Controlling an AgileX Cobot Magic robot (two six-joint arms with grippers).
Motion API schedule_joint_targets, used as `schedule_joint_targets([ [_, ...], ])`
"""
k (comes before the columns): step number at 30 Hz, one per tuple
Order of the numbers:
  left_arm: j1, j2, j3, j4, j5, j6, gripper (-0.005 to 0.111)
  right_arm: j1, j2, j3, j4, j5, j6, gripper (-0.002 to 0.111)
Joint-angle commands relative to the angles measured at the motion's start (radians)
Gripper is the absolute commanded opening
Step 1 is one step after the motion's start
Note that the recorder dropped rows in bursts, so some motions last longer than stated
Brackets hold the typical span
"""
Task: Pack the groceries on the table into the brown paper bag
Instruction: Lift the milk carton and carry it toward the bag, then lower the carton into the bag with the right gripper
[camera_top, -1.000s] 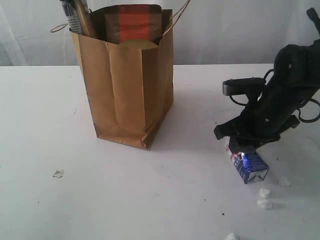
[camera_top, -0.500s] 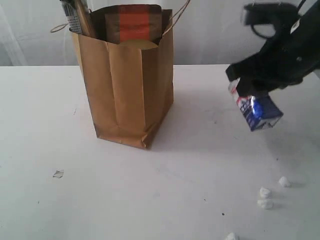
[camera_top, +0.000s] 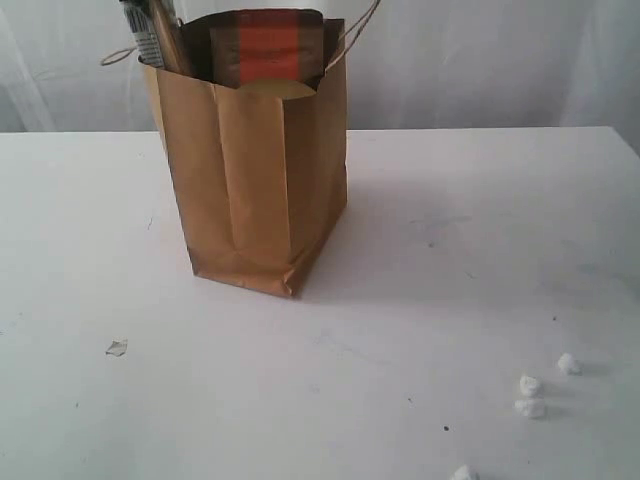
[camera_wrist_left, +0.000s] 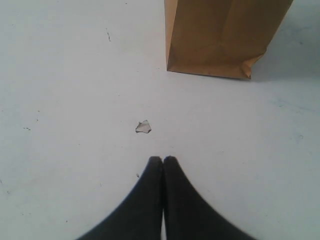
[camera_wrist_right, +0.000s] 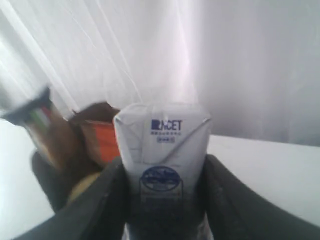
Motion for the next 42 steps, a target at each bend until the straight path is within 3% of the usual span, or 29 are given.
schedule_joint_targets([
  [1,-0.004,-0.006,0.003,-0.006,0.003,-0.005,0.000,0.016,0.033,-0.018,0.273,-0.111,-0.139,0.016],
  [8,-0.004,-0.006,0.003,-0.006,0.003,-0.005,0.000,0.122,0.124,-0.018,0.621,-0.120,-0.384,0.016],
  [13,-0.004,-0.006,0.003,-0.006,0.003,-0.005,0.000,0.209,0.174,-0.026,0.761,-0.152,-0.549,0.016],
  [23,-0.004,-0.006,0.003,-0.006,0.003,-0.005,0.000,0.305,0.247,-0.132,0.786,-0.212,-0.599,0.016],
  [32,-0.004,-0.006,0.003,-0.006,0.003,-0.005,0.000,0.312,0.345,-0.156,0.783,-0.409,-0.732,0.016],
  [42,-0.004,-0.006,0.003,-0.006,0.003,-0.005,0.000,0.312,0.496,-0.156,0.783,-0.404,-0.732,0.016],
])
